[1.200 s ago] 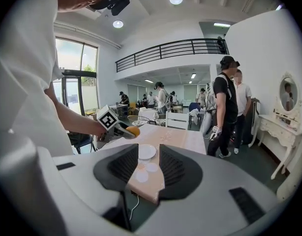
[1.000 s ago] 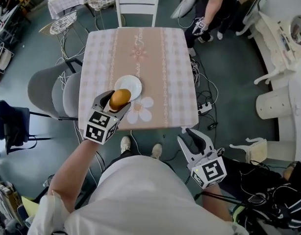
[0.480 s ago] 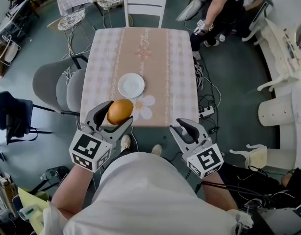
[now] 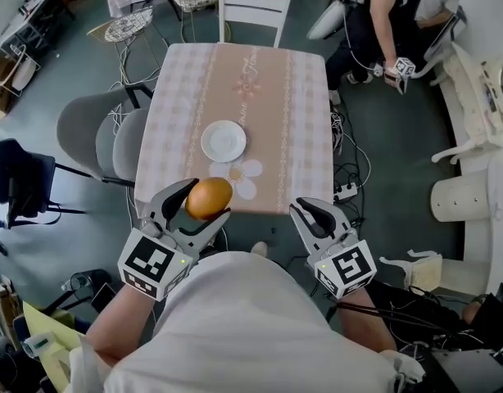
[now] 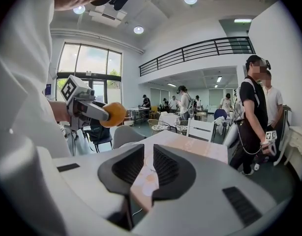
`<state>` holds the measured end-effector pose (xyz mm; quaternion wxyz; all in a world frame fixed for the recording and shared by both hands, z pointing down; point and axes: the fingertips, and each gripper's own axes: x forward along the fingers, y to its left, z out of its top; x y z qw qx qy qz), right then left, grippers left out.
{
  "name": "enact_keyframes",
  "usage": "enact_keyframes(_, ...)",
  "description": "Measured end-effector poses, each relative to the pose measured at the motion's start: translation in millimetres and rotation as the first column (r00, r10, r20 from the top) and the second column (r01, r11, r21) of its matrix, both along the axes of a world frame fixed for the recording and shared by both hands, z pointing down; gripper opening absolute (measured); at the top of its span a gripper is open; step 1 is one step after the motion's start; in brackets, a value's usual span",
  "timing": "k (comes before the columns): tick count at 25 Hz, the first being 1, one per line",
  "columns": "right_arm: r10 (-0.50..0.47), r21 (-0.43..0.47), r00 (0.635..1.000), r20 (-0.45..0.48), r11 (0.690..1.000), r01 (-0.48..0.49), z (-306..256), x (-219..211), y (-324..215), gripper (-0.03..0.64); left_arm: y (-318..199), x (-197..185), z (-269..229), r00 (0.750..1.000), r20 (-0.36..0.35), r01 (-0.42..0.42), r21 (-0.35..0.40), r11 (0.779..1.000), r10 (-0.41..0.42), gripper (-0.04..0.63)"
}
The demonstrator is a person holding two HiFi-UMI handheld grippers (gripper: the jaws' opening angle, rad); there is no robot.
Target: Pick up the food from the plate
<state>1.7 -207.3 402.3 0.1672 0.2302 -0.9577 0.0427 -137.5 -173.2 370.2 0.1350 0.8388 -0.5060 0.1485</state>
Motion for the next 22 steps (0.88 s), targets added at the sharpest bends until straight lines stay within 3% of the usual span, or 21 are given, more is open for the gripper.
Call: enact_keyframes(22,0.007,0.046,0.999,-0.041,0.999,-0.005,-3.4,-12.3,-1.2,0.023,-5.6,-2.0,5.3,0.999,-0.002,-0.051,0.002,0.999,0.051,0.322)
